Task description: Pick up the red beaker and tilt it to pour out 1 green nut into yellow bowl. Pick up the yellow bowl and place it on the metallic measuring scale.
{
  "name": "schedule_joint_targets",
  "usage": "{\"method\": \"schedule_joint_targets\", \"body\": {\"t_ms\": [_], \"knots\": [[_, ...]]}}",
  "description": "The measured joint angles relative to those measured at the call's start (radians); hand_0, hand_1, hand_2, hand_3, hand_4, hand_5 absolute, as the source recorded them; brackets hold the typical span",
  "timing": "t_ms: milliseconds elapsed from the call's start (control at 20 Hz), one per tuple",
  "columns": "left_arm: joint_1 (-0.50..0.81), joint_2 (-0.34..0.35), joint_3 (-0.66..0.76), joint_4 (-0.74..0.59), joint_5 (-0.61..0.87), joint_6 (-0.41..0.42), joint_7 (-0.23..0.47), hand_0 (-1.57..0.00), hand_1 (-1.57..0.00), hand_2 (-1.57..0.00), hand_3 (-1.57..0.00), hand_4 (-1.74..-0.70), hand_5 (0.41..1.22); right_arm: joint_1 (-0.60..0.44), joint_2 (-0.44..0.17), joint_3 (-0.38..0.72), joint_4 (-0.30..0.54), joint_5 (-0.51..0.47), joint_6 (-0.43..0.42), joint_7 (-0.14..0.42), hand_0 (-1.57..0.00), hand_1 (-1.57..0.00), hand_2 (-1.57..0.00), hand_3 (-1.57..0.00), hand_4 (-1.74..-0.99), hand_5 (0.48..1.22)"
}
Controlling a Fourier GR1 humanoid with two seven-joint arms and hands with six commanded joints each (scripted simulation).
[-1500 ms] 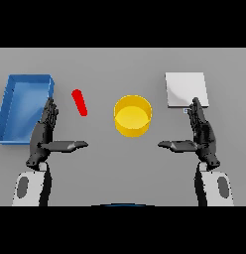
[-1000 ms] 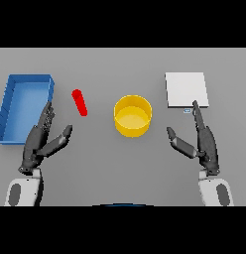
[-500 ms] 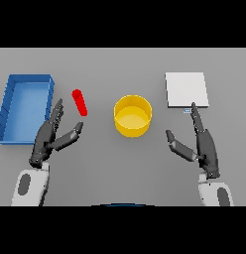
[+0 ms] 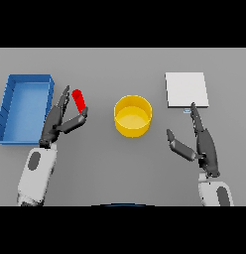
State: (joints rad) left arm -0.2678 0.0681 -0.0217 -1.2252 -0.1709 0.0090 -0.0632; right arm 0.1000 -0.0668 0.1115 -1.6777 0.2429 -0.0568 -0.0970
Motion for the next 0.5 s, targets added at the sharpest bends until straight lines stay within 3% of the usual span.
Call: {"method": "schedule_joint_targets", "body": {"t_ms": [500], "knots": [[-0.166,-0.005,0.036,0.208,-0.015,0.019,-0.020,0.00,0.00,0.00,0.00,-1.29,0.683,-0.012,-0.005,-0.014,-0.005,-0.024,0.008,0.006,0.00,0.00,0.00,0.00,-1.268,0.641]]}}
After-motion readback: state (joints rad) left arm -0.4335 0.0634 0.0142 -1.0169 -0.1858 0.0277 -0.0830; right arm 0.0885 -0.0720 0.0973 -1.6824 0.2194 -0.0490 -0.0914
